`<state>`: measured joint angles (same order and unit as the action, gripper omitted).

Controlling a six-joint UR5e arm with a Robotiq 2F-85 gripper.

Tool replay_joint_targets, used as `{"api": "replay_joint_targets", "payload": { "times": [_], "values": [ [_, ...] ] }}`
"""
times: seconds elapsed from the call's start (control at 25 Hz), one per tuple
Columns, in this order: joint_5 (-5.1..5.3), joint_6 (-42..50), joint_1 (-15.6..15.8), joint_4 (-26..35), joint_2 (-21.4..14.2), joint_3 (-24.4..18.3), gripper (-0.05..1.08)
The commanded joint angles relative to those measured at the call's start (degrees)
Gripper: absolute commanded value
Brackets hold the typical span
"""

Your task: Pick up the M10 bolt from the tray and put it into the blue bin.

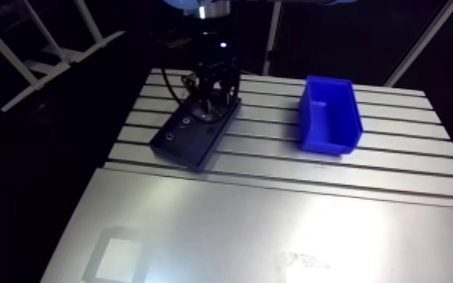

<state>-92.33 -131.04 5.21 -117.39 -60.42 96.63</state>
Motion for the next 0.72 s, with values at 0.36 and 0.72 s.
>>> {"api": "replay_joint_targets", "payload": {
  "times": [0.36,0.72],
  "values": [
    [0.0,-0.23,0.15,-1.4,0.97,0.45,0.48],
    [0.0,-1.55,0.32,-2.01,1.06,0.45,0.54]
  ]
}}
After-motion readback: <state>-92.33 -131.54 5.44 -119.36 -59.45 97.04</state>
